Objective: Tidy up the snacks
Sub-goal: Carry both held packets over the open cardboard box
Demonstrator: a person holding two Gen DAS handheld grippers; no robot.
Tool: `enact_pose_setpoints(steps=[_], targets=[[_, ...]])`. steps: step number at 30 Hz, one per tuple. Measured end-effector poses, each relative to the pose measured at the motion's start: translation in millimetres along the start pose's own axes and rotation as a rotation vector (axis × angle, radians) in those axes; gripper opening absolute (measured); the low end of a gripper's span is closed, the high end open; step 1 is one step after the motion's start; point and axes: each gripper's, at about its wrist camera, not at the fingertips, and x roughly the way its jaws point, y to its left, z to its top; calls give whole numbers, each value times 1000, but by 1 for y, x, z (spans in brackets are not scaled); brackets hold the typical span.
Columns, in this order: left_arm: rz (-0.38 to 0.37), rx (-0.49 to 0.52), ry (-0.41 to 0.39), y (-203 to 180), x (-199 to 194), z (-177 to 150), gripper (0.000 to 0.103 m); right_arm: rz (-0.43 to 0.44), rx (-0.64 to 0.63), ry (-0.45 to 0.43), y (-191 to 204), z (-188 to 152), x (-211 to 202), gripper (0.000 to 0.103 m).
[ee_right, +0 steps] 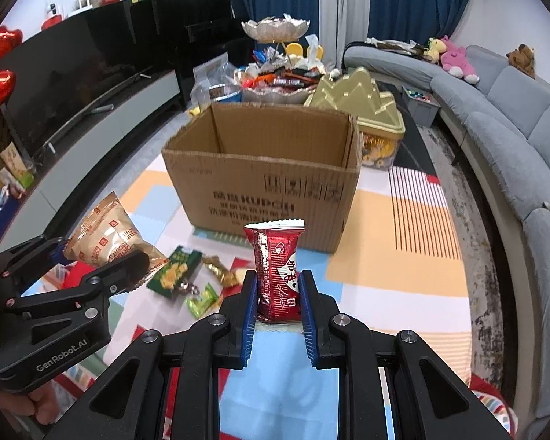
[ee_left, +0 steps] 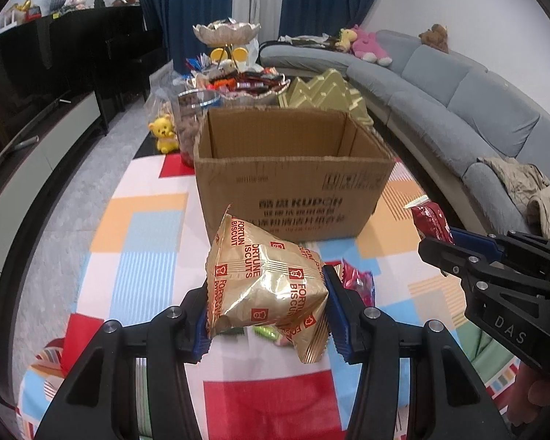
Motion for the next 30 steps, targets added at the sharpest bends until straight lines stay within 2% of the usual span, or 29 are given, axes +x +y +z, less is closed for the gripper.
enact_pose_setpoints(steps=[18, 30], targets=[[4, 8, -78, 1, 0, 62, 51, -24, 4, -105, -6, 55, -10, 23], [34, 6, -122, 9, 12, 109, 51, -55, 14, -159, -13, 101, -3, 23]])
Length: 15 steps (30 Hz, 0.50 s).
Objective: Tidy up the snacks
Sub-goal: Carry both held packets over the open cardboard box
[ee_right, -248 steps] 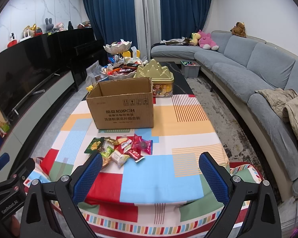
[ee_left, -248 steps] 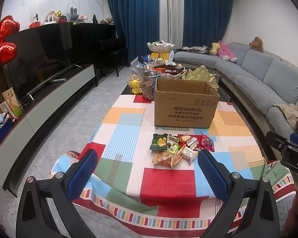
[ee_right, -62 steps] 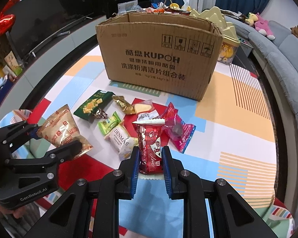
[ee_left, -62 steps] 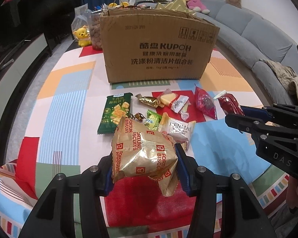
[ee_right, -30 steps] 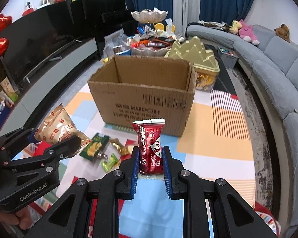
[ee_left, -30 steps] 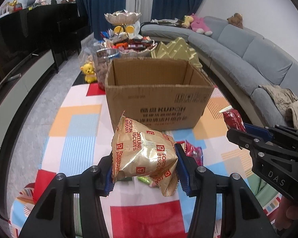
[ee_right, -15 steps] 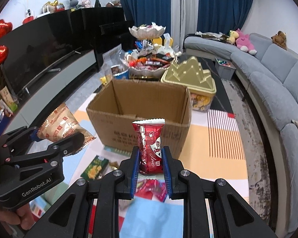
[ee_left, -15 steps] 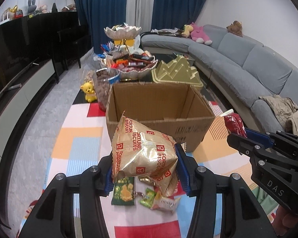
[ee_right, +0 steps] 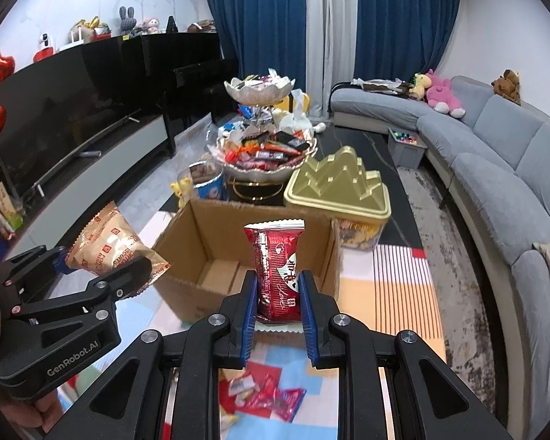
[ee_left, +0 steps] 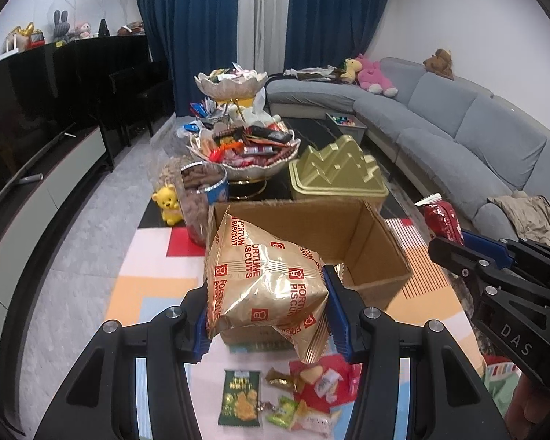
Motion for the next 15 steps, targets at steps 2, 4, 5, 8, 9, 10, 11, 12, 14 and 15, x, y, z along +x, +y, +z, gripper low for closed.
enact_pose_setpoints(steps=[2, 4, 5, 8, 9, 10, 11, 12, 14, 15], targets=[[6, -4, -5, 2, 5, 7, 51, -6, 1, -5, -1, 7, 4, 23], [10, -4, -9, 3, 10, 13, 51, -11, 3, -7, -2, 12, 9, 23], [12, -4, -10, 3, 13, 16, 51, -14, 5, -6, -2, 15, 11, 23], [18, 1, -10, 4, 21, 23, 51, -19, 20, 1, -6, 22, 20, 23], [20, 4, -11, 4, 25, 26, 51, -20, 24, 3, -8, 24, 23, 23], [22, 4, -13, 4, 27, 28, 51, -22, 24, 3, -8, 26, 26, 23], [22, 4, -14, 4, 29, 30, 51, -25, 22, 4, -8, 28, 29, 23], [24, 3, -12, 5, 33, 33, 51, -28, 21, 6, -9, 29, 32, 23], [23, -2, -6, 6, 39, 37, 51, -28, 21, 14, -9, 32, 39, 23], [23, -4, -2, 6, 43, 39, 51, -26, 20, 21, -8, 33, 43, 23]])
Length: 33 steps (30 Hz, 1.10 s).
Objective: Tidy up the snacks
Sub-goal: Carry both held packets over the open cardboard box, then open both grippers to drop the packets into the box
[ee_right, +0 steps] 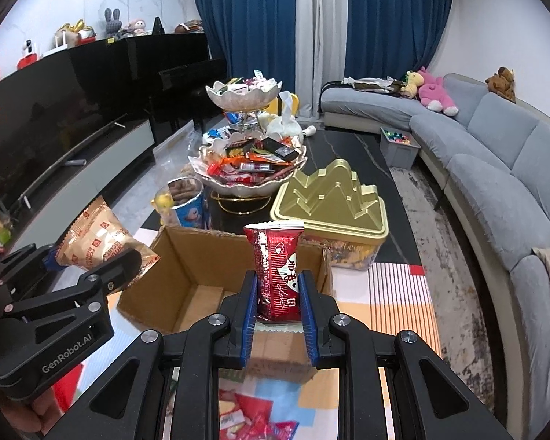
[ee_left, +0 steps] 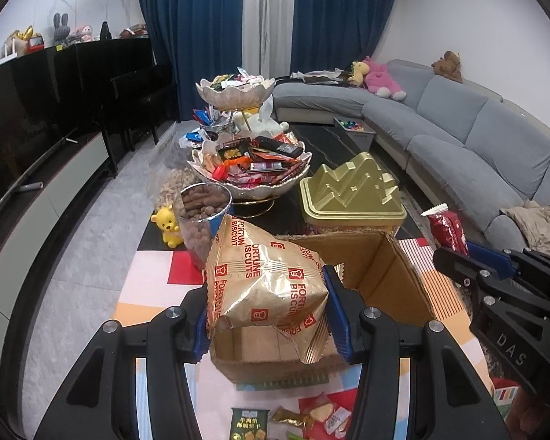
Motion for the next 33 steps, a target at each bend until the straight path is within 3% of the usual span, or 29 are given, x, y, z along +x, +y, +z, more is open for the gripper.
enact_pose_setpoints(steps=[14, 18, 19, 22, 26, 33], targets=[[-14, 22, 32, -3, 29, 5, 52, 9, 1, 52, 1, 7, 35, 24], [-9, 21, 40, -2, 34, 4, 62, 15, 2, 50, -1, 9, 38, 24], [-4, 19, 41, -1, 34, 4, 64, 17, 3, 50, -1, 9, 39, 27], [13, 18, 35, 1, 34, 4, 74, 2, 18, 43, -5, 10, 39, 56], [34, 11, 31, 5, 31, 4, 86, -15, 40, 44, -10, 11, 39, 69], [57, 6, 24, 11, 22, 2, 91, -28, 57, 30, -14, 10, 30, 71]])
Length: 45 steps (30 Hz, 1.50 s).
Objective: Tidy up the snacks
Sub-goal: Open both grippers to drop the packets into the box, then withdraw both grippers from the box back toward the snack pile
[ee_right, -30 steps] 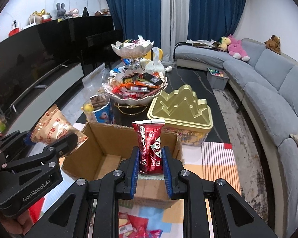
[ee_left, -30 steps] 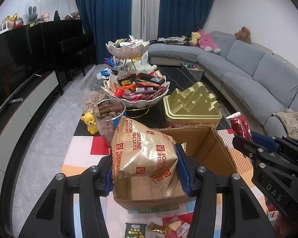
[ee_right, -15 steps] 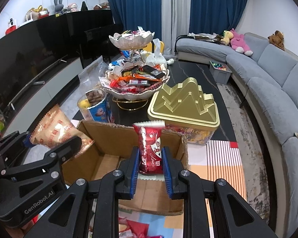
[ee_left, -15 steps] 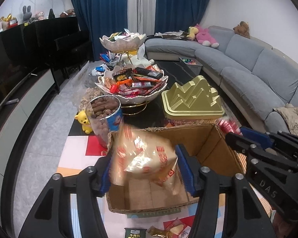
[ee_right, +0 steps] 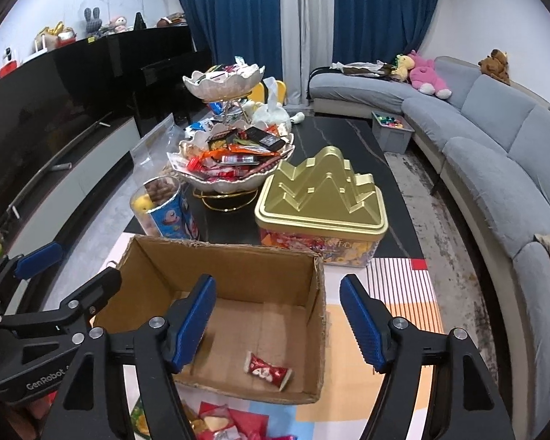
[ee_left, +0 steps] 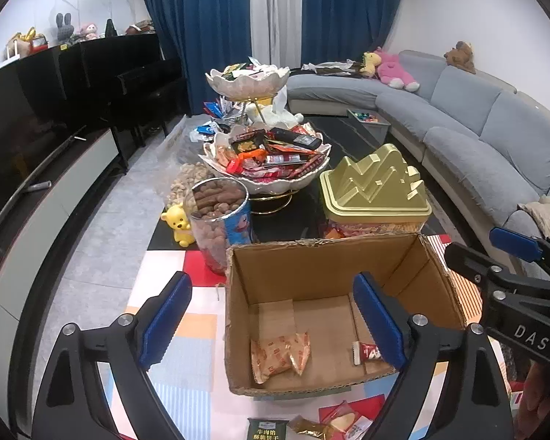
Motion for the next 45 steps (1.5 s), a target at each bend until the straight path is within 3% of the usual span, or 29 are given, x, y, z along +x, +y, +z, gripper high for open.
enact_pose_setpoints(steps=[21, 45], targets=[[19, 2, -10, 5, -36, -14, 93, -6, -8, -49, 2, -13, -40, 71], [18, 18, 41, 14, -56, -70, 93, 31, -44, -33, 21, -57, -57, 71]])
